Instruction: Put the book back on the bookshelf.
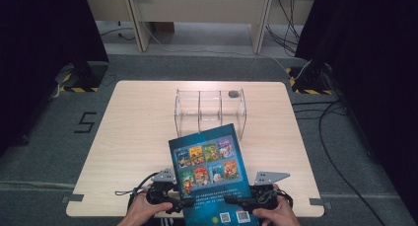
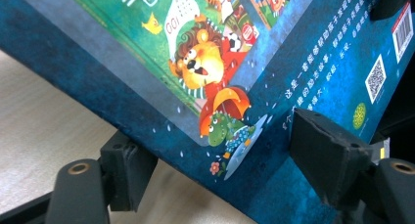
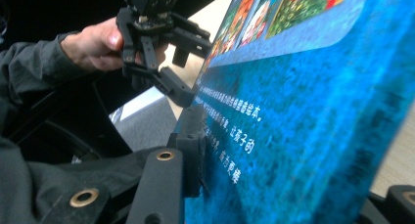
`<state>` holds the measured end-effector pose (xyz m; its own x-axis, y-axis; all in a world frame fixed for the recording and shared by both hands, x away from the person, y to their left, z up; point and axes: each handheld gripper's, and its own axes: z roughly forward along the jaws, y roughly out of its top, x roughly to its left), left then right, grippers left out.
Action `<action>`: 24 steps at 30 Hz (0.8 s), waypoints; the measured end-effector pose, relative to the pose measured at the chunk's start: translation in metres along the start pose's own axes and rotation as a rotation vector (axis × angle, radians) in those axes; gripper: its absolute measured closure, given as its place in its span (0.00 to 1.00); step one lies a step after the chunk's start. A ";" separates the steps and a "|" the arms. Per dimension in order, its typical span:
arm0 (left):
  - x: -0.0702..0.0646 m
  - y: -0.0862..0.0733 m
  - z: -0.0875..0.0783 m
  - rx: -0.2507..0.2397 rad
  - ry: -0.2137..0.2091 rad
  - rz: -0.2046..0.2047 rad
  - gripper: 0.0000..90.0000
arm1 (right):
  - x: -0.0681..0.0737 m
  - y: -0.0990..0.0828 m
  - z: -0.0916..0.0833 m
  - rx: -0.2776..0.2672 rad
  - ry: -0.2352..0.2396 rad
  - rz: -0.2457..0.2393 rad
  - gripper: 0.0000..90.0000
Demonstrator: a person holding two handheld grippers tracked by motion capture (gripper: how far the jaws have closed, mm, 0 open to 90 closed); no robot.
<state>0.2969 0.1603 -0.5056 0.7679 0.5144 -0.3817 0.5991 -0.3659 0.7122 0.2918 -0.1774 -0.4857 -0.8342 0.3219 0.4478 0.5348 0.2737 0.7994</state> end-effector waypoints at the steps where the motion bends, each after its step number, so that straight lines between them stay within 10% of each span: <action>1: 0.000 0.000 0.000 0.002 -0.001 0.008 0.30 | -0.002 0.001 0.001 0.020 0.027 -0.005 0.76; 10: -0.002 0.001 -0.002 -0.011 0.008 0.015 0.32 | -0.005 0.001 0.006 0.041 0.052 0.005 0.80; 24: -0.004 0.020 -0.034 -0.294 0.026 -0.015 0.32 | 0.020 0.006 0.004 -0.200 0.017 -0.096 0.87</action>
<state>0.2984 0.1777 -0.4697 0.7512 0.5391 -0.3809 0.5159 -0.1195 0.8483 0.2795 -0.1657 -0.4735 -0.8832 0.2868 0.3712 0.4167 0.1164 0.9016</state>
